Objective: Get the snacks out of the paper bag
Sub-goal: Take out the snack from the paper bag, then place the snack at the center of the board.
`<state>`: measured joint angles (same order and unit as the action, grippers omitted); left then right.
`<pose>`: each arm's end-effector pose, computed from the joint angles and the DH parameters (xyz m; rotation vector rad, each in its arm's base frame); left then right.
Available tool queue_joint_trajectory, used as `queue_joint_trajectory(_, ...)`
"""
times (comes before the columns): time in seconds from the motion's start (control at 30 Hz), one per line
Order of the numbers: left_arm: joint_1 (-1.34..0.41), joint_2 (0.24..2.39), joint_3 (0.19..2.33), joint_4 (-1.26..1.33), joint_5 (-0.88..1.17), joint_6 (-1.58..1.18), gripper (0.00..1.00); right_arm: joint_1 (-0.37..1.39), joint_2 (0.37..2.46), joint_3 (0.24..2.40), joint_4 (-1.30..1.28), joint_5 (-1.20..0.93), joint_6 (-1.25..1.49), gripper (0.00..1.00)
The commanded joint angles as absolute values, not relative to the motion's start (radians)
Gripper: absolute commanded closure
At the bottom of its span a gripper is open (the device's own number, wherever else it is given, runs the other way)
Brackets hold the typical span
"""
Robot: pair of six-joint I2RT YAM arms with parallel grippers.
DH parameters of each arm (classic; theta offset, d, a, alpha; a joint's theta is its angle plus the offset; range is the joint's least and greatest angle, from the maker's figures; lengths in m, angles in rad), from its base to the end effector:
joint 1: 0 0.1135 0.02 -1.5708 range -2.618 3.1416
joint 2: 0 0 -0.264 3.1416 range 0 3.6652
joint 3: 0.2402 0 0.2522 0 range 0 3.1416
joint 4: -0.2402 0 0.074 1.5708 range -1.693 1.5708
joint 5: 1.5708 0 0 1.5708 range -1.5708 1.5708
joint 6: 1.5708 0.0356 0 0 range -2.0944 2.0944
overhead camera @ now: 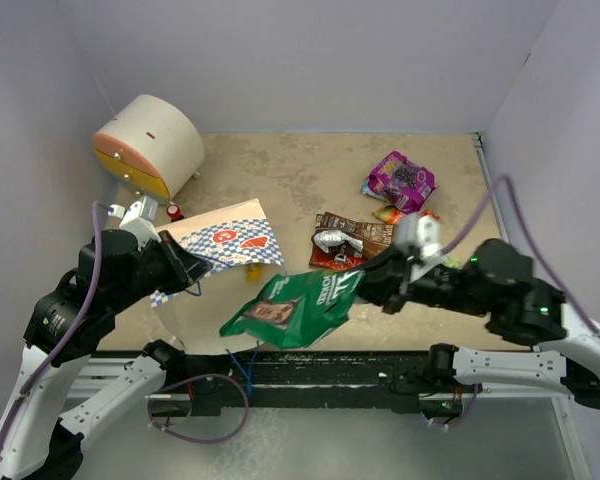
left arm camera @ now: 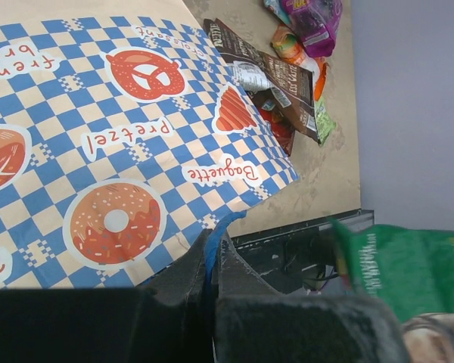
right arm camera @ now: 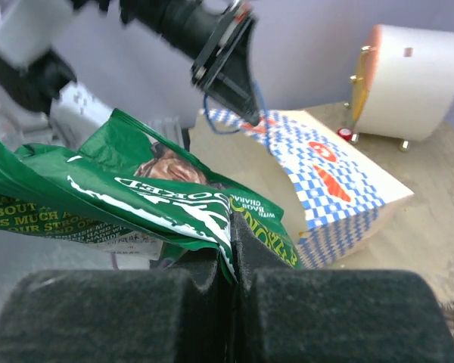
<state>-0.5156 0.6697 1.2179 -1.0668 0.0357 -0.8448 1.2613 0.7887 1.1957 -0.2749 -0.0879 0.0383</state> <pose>0.0742 -0.0435 0.4019 -0.3391 2.1811 -0.8368 0.0408 0.1378 0.4673 -0.9462 1.2151 1.1163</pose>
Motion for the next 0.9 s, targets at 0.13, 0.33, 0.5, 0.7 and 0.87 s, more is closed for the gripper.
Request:
queue_joint_trajectory(0.13, -0.510, 0.685, 1.267, -1.071, -0.003, -0.813, 1.00, 1.260, 0.839, 1.617, -0.663, 0.440, 0.389, 1.00)
queue_joint_trajectory(0.33, -0.511, 0.673, 1.276, -1.081, -0.005, -0.810, 1.00, 1.260, 0.845, 1.644, -0.603, 0.821, 0.380, 1.00)
queue_joint_trajectory(0.5, -0.511, 0.671, 1.296, -1.105, -0.019, -0.817, 1.00, 1.260, 0.928, 1.649, -0.596, 1.096, 0.294, 1.00)
queue_joint_trajectory(0.7, -0.511, 0.681, 1.294, -1.092, 0.009, -0.813, 1.00, 1.201, 1.011, 1.532, -0.554, 1.096, 0.200, 1.00)
queue_joint_trajectory(0.87, -0.511, 0.704, 1.279, -1.023, 0.095, -0.815, 1.00, 0.962, 1.099, 1.487, -0.639, 0.909, 0.325, 1.00)
